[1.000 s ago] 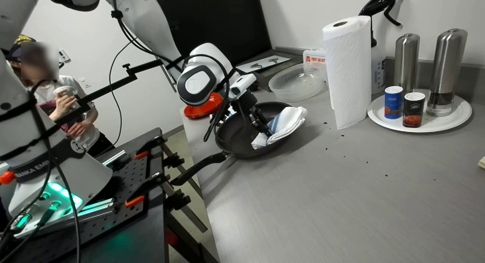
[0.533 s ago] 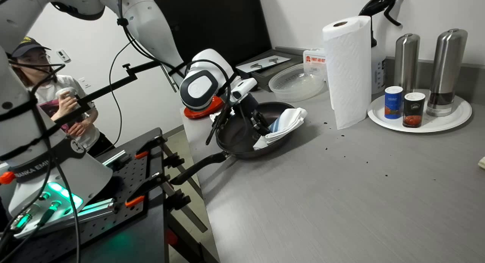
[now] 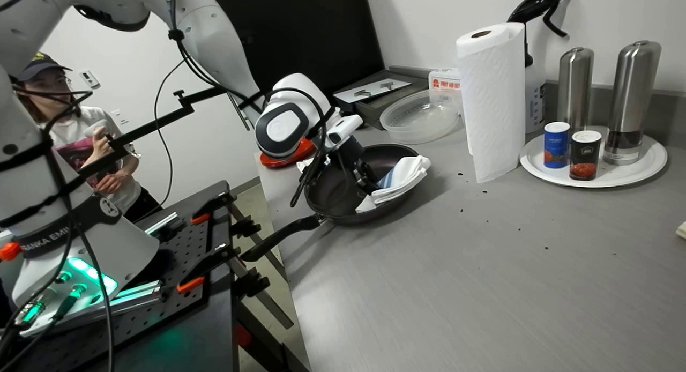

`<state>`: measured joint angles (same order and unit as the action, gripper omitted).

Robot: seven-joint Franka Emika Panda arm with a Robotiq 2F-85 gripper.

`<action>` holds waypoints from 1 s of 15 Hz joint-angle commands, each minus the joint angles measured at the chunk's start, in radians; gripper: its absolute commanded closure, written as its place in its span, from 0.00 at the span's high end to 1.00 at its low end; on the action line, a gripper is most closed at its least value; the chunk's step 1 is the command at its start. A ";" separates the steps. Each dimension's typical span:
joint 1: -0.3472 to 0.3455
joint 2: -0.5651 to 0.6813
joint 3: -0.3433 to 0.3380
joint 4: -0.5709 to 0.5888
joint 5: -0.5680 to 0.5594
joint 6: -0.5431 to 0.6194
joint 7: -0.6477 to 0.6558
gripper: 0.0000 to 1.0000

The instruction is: Use the towel to wipe the pan

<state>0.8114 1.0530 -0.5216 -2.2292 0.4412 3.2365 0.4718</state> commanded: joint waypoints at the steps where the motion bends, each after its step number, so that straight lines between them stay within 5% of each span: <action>1: -0.042 -0.029 0.058 0.008 -0.006 -0.049 -0.012 0.04; 6: -0.110 -0.095 0.142 -0.003 -0.037 -0.090 -0.035 0.04; 15: -0.339 -0.208 0.361 -0.002 -0.129 -0.257 -0.050 0.04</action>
<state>0.5592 0.8511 -0.2566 -2.2340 0.3436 3.0569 0.4276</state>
